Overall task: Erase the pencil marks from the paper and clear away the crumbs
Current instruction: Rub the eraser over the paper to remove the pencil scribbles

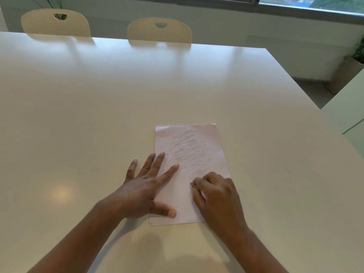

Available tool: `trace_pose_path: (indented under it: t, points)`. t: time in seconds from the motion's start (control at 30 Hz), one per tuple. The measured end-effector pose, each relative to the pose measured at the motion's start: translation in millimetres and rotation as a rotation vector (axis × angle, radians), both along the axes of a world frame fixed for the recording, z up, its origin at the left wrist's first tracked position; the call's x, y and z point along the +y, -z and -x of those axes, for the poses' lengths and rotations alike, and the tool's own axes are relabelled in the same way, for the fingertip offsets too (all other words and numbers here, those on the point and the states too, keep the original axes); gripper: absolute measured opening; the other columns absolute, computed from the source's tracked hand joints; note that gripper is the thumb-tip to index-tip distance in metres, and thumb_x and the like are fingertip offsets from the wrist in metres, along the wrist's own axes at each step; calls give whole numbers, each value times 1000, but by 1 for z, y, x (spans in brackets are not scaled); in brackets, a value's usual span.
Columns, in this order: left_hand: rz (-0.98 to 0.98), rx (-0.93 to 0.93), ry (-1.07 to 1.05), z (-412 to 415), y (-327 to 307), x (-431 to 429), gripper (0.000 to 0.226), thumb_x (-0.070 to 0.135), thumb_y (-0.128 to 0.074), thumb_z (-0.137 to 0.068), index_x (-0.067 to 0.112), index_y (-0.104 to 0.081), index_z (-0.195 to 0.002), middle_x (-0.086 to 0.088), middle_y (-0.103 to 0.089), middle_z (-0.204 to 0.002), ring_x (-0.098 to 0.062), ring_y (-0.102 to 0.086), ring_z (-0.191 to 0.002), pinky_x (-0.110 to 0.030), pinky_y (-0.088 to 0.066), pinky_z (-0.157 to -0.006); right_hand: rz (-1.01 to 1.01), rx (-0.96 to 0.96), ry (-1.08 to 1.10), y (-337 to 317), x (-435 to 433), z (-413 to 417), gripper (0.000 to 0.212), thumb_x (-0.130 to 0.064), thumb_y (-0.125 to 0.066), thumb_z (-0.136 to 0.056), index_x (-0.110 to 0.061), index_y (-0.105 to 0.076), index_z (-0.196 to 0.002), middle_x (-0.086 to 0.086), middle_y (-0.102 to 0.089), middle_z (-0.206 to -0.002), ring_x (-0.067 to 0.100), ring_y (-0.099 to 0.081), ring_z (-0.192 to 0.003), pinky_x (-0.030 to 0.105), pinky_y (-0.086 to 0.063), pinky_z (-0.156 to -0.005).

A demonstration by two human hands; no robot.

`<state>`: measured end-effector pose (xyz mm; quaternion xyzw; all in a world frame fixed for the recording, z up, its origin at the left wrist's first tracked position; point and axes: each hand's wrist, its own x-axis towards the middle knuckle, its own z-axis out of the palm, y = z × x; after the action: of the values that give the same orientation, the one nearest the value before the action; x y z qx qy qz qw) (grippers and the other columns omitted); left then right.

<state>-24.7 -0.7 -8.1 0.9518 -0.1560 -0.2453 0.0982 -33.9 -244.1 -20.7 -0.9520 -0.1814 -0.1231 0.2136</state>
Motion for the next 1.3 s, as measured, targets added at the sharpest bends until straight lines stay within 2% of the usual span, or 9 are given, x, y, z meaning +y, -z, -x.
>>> trace_pose_path:
  t: [0.17, 0.3, 0.37, 0.53, 0.7, 0.9, 1.03, 1.13, 1.3]
  points:
    - [8, -8, 0, 0, 0, 0, 122, 101, -48, -71, 58, 33, -151, 7, 55, -156, -10, 56, -140, -58, 30, -119, -3, -41, 175, -1, -20, -35, 20, -32, -61, -93, -23, -76, -84, -1, -64, -76, 28, -64, -72, 40, -49, -68]
    - [-10, -1, -1, 0, 1, 0, 122, 101, -48, -71, 57, 35, -150, 7, 57, -155, -11, 56, -140, -58, 29, -119, 1, -17, -25, -4, 4, -5, 14, -31, -64, -93, -25, -74, -85, -5, -64, -80, 21, -61, -74, 39, -46, -70]
    - [-8, -1, 1, 0, 1, 0, 122, 100, -48, -71, 58, 35, -149, 7, 57, -155, -11, 56, -140, -58, 30, -119, 1, -12, -40, -3, 1, -5, 13, -32, -65, -93, -26, -75, -88, -6, -65, -81, 21, -62, -74, 39, -48, -69]
    - [7, -5, -2, -1, 1, 0, 122, 101, -49, -71, 58, 34, -150, 7, 56, -155, -10, 56, -140, -57, 31, -119, 10, -40, 210, -7, -19, -38, 15, -28, -65, -92, -23, -77, -86, -1, -65, -78, 29, -63, -73, 39, -45, -69]
    - [2, -3, 2, 0, 1, 1, 122, 100, -48, -71, 57, 34, -150, 6, 56, -155, -11, 56, -140, -58, 29, -119, -2, 14, -40, -4, 9, -4, 11, -28, -66, -91, -24, -75, -88, -3, -65, -81, 24, -63, -73, 40, -51, -69]
    - [-1, -5, -4, 0, 1, 0, 123, 101, -48, -70, 56, 32, -152, 6, 56, -155, -10, 56, -140, -58, 29, -119, -34, -4, 172, -8, -16, -42, 14, -26, -66, -92, -20, -78, -88, 0, -63, -77, 27, -62, -68, 42, -54, -70]
    - [-4, -13, -4, 1, 0, -1, 122, 101, -49, -71, 57, 32, -152, 7, 55, -156, -11, 55, -141, -58, 29, -120, -51, 6, 4, -6, 9, -10, 15, -27, -64, -92, -21, -73, -83, -1, -63, -78, 25, -62, -70, 42, -53, -68]
    - [8, -13, -6, 0, 0, 0, 122, 100, -49, -72, 56, 31, -152, 7, 55, -156, -10, 55, -140, -57, 30, -119, -14, 21, -86, -2, 14, 6, 17, -33, -60, -95, -25, -74, -87, -6, -63, -80, 20, -61, -72, 40, -51, -68]
    - [15, -15, -9, 1, 0, 0, 123, 101, -50, -70, 56, 30, -154, 6, 54, -157, -10, 55, -141, -56, 31, -119, -25, -36, 158, -6, -16, -21, 13, -29, -65, -91, -24, -75, -84, -2, -62, -75, 27, -63, -68, 39, -47, -66]
